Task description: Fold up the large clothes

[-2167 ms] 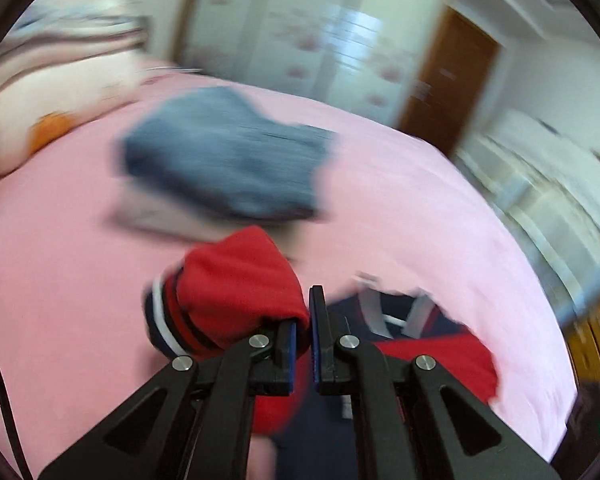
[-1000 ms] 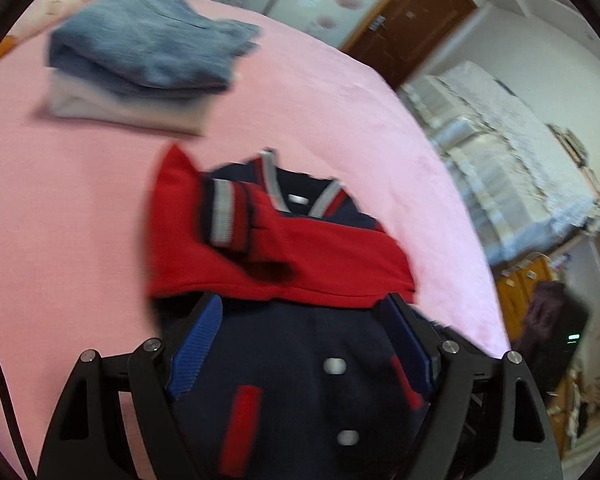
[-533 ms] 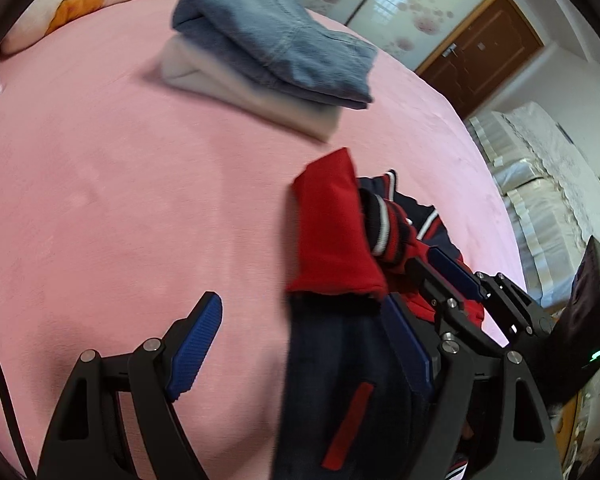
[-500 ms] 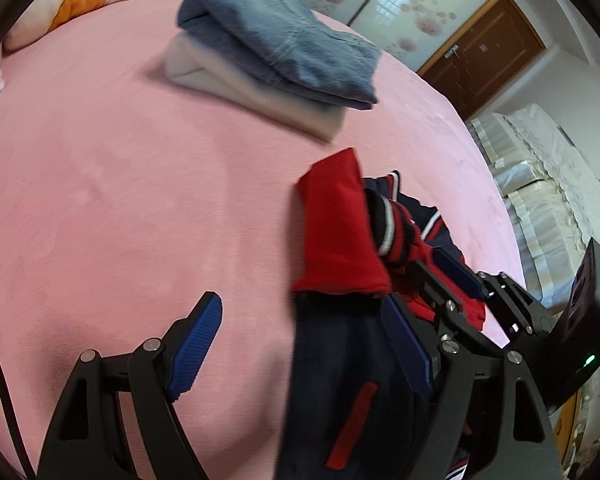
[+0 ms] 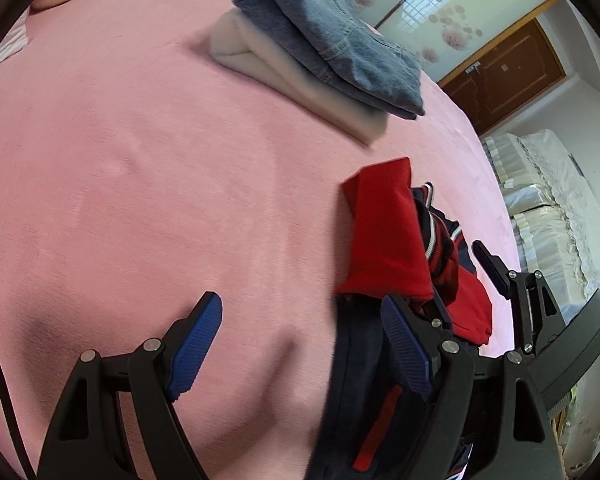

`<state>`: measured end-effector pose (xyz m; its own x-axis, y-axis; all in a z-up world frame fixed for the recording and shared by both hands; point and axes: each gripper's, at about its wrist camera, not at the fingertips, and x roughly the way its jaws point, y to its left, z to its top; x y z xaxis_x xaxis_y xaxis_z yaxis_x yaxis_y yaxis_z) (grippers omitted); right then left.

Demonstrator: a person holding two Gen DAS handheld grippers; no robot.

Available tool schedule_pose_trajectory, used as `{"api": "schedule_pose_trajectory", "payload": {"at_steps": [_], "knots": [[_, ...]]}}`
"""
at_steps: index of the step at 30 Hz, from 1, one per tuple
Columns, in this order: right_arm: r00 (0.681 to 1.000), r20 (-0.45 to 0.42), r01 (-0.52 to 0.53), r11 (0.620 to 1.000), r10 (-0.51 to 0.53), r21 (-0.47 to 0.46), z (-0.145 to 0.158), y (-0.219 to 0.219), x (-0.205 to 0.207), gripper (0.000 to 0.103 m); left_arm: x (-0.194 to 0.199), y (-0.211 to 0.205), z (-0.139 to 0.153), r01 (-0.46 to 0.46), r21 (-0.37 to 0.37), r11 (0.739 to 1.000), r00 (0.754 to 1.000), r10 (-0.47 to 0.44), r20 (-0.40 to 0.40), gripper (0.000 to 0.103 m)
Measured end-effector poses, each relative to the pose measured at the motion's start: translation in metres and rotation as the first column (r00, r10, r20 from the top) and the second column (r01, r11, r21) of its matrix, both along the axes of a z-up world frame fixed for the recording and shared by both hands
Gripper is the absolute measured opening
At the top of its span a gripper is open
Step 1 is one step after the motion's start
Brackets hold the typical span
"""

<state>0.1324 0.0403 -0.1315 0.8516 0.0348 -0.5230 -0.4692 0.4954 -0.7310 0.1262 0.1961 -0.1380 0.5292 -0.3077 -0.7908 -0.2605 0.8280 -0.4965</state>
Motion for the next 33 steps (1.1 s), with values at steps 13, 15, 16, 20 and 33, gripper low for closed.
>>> {"api": "schedule_pose_trajectory", "payload": {"at_steps": [13,15,16,20,33], "knots": [[0.991,-0.06,0.127,0.984,-0.12,0.128,0.023,-0.016,0.022,0.023,0.001,0.01,-0.009,-0.023,-0.026,0.999,1.0,0.022,-0.018,0.08],[0.974,-0.111,0.219,0.944,-0.197,0.246,0.041,-0.041,0.027,0.023,0.002,0.008,-0.008,-0.015,-0.025,1.0,1.0,0.014,-0.017,0.08],[0.955,-0.161,0.288,0.901,-0.248,0.324,0.05,-0.062,0.029,0.023,0.001,0.006,-0.008,-0.01,-0.026,1.0,1.0,0.01,-0.016,0.08],[0.844,-0.435,0.514,0.707,-0.314,0.486,0.047,-0.14,0.034,0.032,0.007,-0.006,-0.011,0.019,-0.034,0.999,0.999,-0.019,-0.026,0.08],[0.566,-0.822,0.801,0.194,0.063,0.566,0.005,-0.264,0.06,0.059,0.017,-0.038,-0.008,0.094,-0.001,0.996,0.995,-0.094,-0.034,0.08]]}}
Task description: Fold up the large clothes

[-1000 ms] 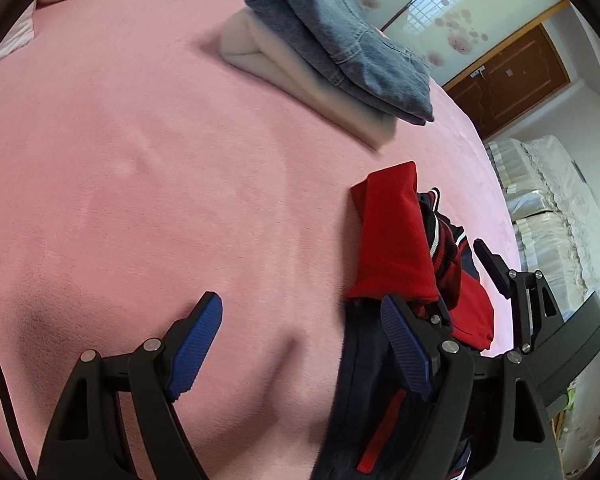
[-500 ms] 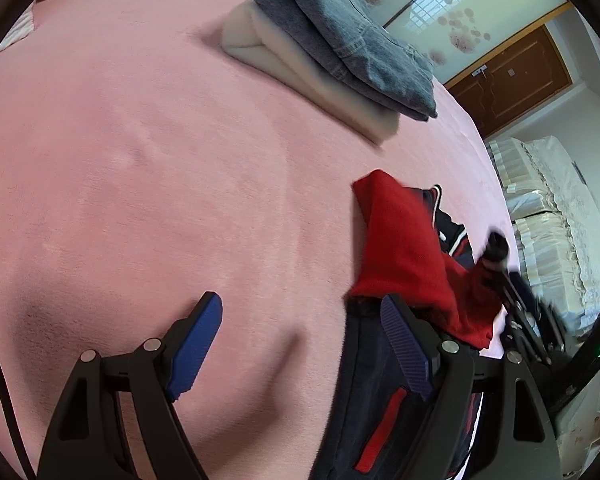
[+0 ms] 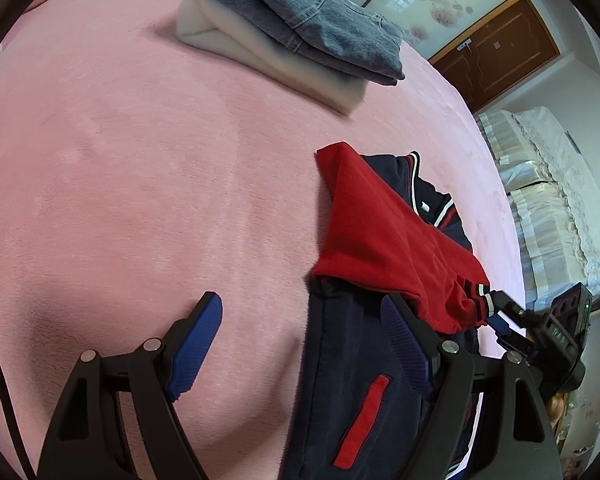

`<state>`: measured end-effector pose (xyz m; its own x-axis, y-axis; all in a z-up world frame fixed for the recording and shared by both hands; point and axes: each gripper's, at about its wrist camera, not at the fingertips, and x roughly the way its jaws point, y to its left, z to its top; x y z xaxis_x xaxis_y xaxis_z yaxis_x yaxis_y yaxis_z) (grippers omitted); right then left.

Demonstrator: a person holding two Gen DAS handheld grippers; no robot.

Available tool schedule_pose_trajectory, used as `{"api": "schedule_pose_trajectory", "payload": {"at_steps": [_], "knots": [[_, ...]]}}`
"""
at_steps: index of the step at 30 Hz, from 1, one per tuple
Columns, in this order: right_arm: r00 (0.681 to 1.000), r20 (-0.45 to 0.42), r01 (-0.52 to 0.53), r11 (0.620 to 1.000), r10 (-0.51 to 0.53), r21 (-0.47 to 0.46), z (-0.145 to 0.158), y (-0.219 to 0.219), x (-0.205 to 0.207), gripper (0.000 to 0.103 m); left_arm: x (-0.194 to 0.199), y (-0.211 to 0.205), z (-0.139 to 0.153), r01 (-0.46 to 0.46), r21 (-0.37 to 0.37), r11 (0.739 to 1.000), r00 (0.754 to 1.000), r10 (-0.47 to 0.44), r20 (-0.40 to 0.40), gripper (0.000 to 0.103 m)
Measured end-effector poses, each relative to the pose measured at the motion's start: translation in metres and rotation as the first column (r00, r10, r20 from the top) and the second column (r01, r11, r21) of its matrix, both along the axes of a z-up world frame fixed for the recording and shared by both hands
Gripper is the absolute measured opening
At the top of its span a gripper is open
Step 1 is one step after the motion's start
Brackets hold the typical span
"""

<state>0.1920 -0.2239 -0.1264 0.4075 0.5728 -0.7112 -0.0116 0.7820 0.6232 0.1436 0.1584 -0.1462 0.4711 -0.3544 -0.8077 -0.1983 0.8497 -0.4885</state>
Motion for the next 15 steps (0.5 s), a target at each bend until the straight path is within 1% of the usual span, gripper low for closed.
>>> {"api": "schedule_pose_trajectory", "payload": {"at_steps": [1,2,5,6,10,12,13,14,15], "knots": [[1.0,-0.025,0.016,1.0,-0.016,0.026,-0.003,-0.005,-0.001,0.063,0.001,-0.001,0.0,0.002,0.004,1.0,1.0,-0.002,-0.001,0.08],[0.999,-0.039,0.027,0.999,-0.026,0.033,-0.004,-0.007,0.0,0.065,0.002,-0.003,-0.001,0.004,0.005,1.0,1.0,-0.004,-0.002,0.08],[0.993,-0.093,0.085,0.995,-0.079,0.06,-0.009,-0.018,0.004,0.066,0.004,-0.006,-0.002,0.01,0.001,1.0,1.0,-0.01,-0.008,0.08],[0.99,-0.103,0.101,0.994,-0.095,0.051,-0.009,-0.019,0.005,0.066,0.003,-0.006,-0.003,0.012,0.0,1.0,1.0,-0.012,-0.01,0.08],[0.991,-0.11,0.069,0.996,-0.074,-0.049,-0.003,-0.009,0.012,0.066,0.004,-0.012,-0.004,0.031,0.0,1.0,0.999,-0.031,-0.016,0.08],[0.992,-0.112,0.045,0.997,-0.052,-0.061,0.0,-0.004,0.014,0.066,0.004,-0.014,-0.003,0.039,0.003,0.999,0.999,-0.039,-0.014,0.08],[0.993,-0.113,0.028,0.996,-0.037,-0.085,0.002,0.001,0.014,0.065,0.004,-0.015,-0.003,0.042,0.005,0.999,0.999,-0.042,-0.012,0.08],[0.993,-0.111,0.014,0.992,-0.028,-0.124,0.002,0.004,0.014,0.065,0.005,-0.015,-0.003,0.044,0.006,0.999,0.999,-0.043,-0.011,0.08],[0.994,-0.108,-0.003,0.983,-0.017,-0.183,0.002,0.007,0.013,0.065,0.005,-0.015,-0.002,0.044,0.006,0.999,0.999,-0.044,-0.01,0.08]]}}
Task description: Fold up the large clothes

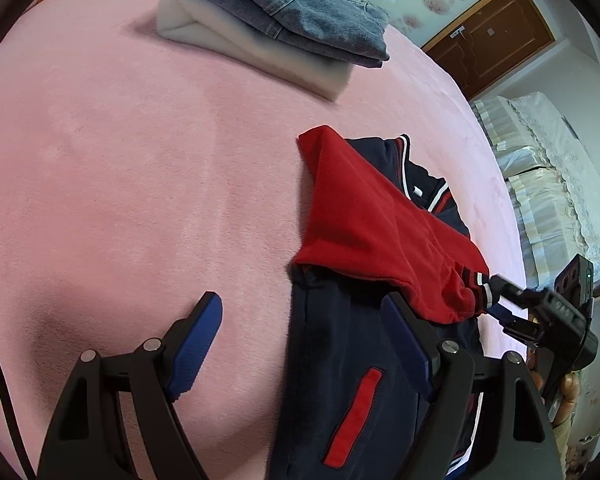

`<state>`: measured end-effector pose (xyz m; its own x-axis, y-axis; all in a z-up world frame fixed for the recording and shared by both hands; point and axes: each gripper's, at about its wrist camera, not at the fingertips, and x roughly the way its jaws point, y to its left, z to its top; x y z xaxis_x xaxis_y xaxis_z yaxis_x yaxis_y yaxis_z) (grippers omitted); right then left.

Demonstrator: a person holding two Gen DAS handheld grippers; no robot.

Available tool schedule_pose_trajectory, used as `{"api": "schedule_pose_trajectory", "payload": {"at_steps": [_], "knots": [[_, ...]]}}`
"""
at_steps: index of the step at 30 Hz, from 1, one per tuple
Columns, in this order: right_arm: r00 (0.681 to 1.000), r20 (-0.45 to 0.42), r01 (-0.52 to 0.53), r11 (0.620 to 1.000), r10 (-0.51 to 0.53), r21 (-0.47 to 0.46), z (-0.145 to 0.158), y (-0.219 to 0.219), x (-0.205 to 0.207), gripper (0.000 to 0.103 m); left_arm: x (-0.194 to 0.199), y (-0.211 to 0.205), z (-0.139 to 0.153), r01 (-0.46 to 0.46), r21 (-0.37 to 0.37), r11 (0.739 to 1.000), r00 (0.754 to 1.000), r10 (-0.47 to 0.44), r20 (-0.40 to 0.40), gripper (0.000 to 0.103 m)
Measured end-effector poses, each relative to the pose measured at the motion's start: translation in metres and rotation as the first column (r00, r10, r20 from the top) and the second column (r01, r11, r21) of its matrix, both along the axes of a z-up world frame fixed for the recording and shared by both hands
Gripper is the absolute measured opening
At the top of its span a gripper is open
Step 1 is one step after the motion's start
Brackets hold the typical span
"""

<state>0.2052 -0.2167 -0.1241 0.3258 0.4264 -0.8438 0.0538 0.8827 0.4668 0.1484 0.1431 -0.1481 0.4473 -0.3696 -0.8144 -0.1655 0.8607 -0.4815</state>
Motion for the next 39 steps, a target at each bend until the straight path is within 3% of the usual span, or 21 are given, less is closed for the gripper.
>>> {"api": "schedule_pose_trajectory", "payload": {"at_steps": [2,3,4,7,12,15,18,22,23,24,25,29,34,37,39], "knots": [[0.999,0.002,-0.035,0.994,0.036,-0.101,-0.003,0.002,-0.004,0.062,0.0,0.001,0.001,0.0,-0.002,1.0,1.0,0.0,0.003,0.08],[0.998,0.003,-0.059,0.991,0.06,-0.122,-0.006,0.002,-0.008,0.053,0.0,0.002,0.001,0.0,-0.001,1.0,1.0,0.0,0.004,0.08],[0.997,0.003,-0.07,0.99,0.071,-0.124,-0.009,-0.003,-0.01,0.043,0.0,0.002,0.001,0.0,-0.001,1.0,1.0,0.0,0.004,0.08],[0.995,0.023,-0.098,0.988,0.101,-0.117,-0.014,-0.01,-0.017,0.027,0.003,0.002,-0.003,-0.002,-0.002,1.0,1.0,0.002,-0.006,0.08],[0.994,0.04,-0.1,0.993,0.102,-0.067,-0.009,-0.014,-0.018,0.028,0.002,-0.002,-0.003,0.016,-0.002,1.0,1.0,-0.016,-0.009,0.08],[0.999,0.008,-0.045,0.998,0.045,0.043,-0.012,-0.025,-0.01,0.042,0.003,-0.005,0.001,0.029,0.013,0.999,1.0,-0.029,0.004,0.08],[1.0,-0.008,-0.029,0.999,0.03,0.042,-0.016,-0.024,-0.004,0.042,0.005,-0.005,0.004,0.033,0.017,0.999,0.999,-0.033,0.012,0.08],[0.997,-0.003,-0.08,0.996,0.08,-0.026,-0.02,-0.012,-0.003,0.041,0.008,-0.007,0.004,0.039,0.028,0.999,0.999,-0.04,0.012,0.08],[0.995,0.016,-0.093,0.994,0.094,-0.057,-0.018,-0.008,-0.004,0.036,0.009,-0.008,0.005,0.043,0.033,0.999,0.999,-0.044,0.013,0.08],[0.993,0.031,-0.111,0.99,0.114,-0.088,-0.016,-0.004,-0.006,0.012,0.01,-0.009,0.005,0.047,0.038,0.998,0.999,-0.048,0.015,0.08],[0.991,0.048,-0.122,0.985,0.129,-0.124,-0.013,0.001,-0.008,0.007,0.012,-0.011,0.006,0.051,0.043,0.998,0.999,-0.052,0.018,0.08],[0.969,0.168,-0.141,0.964,0.182,-0.226,0.013,0.014,-0.016,0.006,0.021,-0.019,0.009,0.059,0.099,0.993,0.997,-0.062,0.035,0.08],[0.923,0.334,-0.085,0.948,0.191,-0.308,0.047,0.018,-0.01,0.005,0.041,-0.037,0.009,0.053,0.265,0.963,0.996,-0.07,0.057,0.08],[0.91,0.374,-0.036,0.935,0.176,-0.354,0.046,0.013,0.002,0.005,0.054,-0.046,0.003,0.057,0.326,0.944,0.996,-0.074,0.041,0.08],[0.918,0.362,-0.011,0.924,0.162,-0.383,0.035,0.007,0.01,0.005,0.063,-0.05,-0.005,0.064,0.345,0.936,0.997,-0.073,0.014,0.08]]}}
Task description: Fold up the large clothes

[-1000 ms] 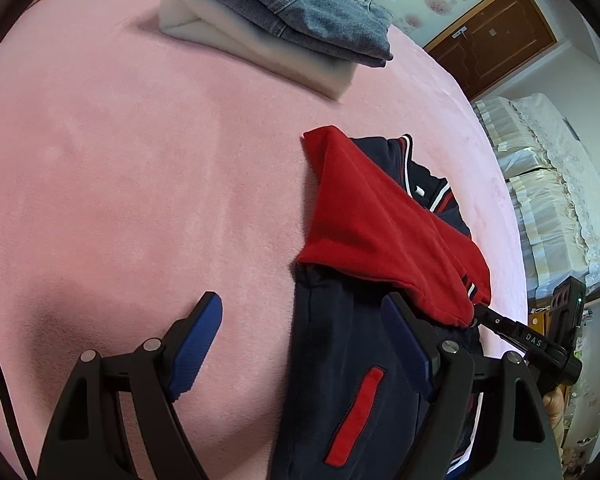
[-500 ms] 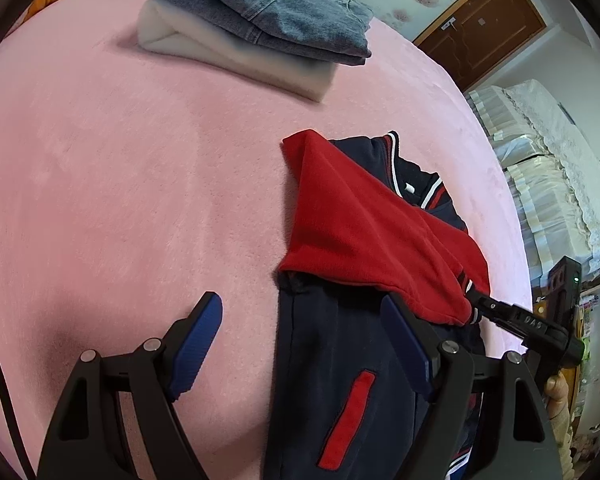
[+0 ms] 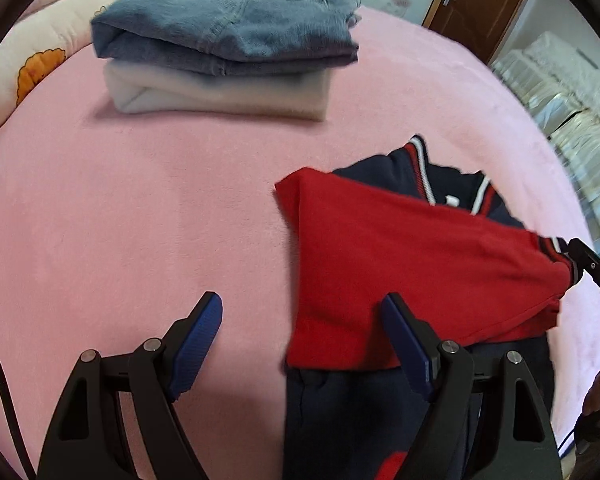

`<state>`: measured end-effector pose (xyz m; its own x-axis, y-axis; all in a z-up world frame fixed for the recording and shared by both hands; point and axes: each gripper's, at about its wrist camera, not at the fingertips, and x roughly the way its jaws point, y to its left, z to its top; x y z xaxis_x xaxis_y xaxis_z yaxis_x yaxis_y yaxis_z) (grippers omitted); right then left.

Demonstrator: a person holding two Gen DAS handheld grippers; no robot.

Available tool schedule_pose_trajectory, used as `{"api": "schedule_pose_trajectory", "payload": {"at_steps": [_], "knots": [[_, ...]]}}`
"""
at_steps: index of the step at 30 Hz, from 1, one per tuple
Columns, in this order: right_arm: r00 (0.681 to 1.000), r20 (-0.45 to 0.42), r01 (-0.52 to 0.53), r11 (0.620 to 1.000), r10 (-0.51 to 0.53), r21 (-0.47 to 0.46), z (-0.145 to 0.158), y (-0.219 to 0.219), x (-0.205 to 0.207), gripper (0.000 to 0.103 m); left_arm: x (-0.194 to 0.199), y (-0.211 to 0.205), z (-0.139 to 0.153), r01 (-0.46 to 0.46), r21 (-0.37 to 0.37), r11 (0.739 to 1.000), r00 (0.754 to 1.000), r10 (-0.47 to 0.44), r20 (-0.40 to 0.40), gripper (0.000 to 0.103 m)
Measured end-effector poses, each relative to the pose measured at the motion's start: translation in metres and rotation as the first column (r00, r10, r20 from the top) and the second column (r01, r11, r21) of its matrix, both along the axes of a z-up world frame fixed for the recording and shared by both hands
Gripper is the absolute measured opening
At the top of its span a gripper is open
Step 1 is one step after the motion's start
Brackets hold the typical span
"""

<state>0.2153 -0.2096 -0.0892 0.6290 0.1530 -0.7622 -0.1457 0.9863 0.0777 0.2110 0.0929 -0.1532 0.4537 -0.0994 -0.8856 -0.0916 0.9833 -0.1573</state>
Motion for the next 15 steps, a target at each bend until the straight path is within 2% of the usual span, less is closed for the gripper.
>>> {"api": "schedule_pose_trajectory", "payload": {"at_steps": [5,7,9,11,15], "knots": [[0.99,-0.137,0.038,0.999,-0.04,-0.017,-0.052,-0.009,0.011,0.005,0.015,-0.007,-0.027,-0.008,0.074,0.997,0.997,0.014,-0.08,0.081],[0.989,-0.139,0.058,0.998,-0.058,-0.005,-0.06,-0.012,0.008,0.006,0.017,-0.01,-0.029,-0.002,0.101,0.995,0.997,0.01,-0.076,0.081],[0.986,-0.148,0.08,0.996,-0.073,0.038,-0.056,-0.017,0.006,0.008,0.016,-0.012,-0.025,0.017,0.13,0.991,0.997,-0.007,-0.072,0.081],[0.984,-0.149,0.11,0.99,-0.096,0.09,-0.045,-0.025,0.002,0.012,0.011,-0.01,-0.015,0.025,0.129,0.991,0.998,-0.018,-0.055,0.081],[0.993,-0.043,0.114,0.978,-0.108,0.175,-0.01,-0.03,-0.018,0.015,-0.003,0.001,0.019,0.017,0.056,0.998,0.998,-0.02,0.055,0.081]]}}
